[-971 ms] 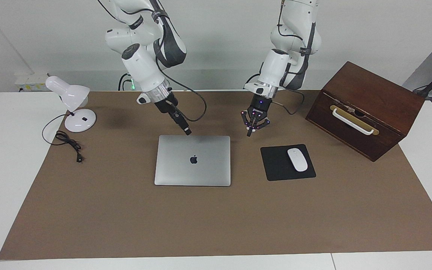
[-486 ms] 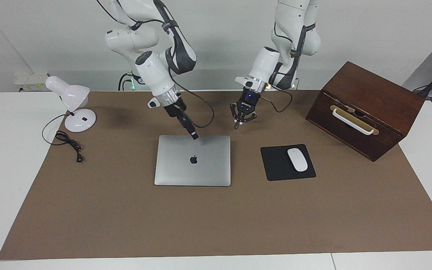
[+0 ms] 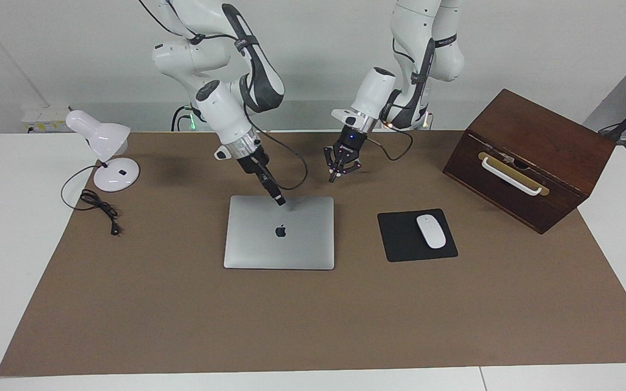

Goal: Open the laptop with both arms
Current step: 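Press the left gripper on the laptop base while the right gripper grips the lid, then lift the laptop lid upward with the right gripper, left gripper holding base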

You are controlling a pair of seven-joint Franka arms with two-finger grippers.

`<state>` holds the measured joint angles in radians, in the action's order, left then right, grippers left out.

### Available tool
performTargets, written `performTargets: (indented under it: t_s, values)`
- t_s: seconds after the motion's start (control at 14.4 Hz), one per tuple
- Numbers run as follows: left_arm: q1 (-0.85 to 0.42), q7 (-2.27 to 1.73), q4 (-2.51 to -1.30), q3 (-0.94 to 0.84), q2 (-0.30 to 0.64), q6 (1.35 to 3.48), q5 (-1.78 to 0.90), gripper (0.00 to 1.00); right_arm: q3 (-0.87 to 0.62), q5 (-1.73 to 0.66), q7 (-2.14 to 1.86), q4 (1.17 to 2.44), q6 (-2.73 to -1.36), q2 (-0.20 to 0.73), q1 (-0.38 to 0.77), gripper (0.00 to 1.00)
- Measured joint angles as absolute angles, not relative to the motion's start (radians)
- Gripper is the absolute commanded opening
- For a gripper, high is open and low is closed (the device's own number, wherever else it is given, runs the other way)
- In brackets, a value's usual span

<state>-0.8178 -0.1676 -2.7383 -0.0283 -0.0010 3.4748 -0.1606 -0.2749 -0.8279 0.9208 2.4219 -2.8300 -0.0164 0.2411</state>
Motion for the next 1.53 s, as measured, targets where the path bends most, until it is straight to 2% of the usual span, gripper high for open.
performTargets:
  t_s: [0.35, 0.62, 1.18, 1.53]
  values:
    - [-0.822, -0.17, -2.661, -0.023, 0.092, 3.479, -0.165, 0.0, -0.274, -0.966, 0.784, 2.429, -2.83, -0.01, 0.241, 0.89]
    - [-0.821, -0.173, -2.605, -0.016, 0.157, 3.48, -0.166, 0.0, -0.274, -0.981, 0.769, 2.431, -2.83, -0.006, 0.241, 0.89]
    - [-0.793, -0.174, -2.554, -0.004, 0.187, 3.483, -0.17, 0.0, -0.275, -0.981, 0.768, 2.447, -2.83, -0.004, 0.242, 0.9]
    - [-0.784, -0.174, -2.52, -0.002, 0.244, 3.484, -0.17, 0.0, -0.276, -0.981, 0.743, 2.458, -2.83, -0.004, 0.242, 0.9]
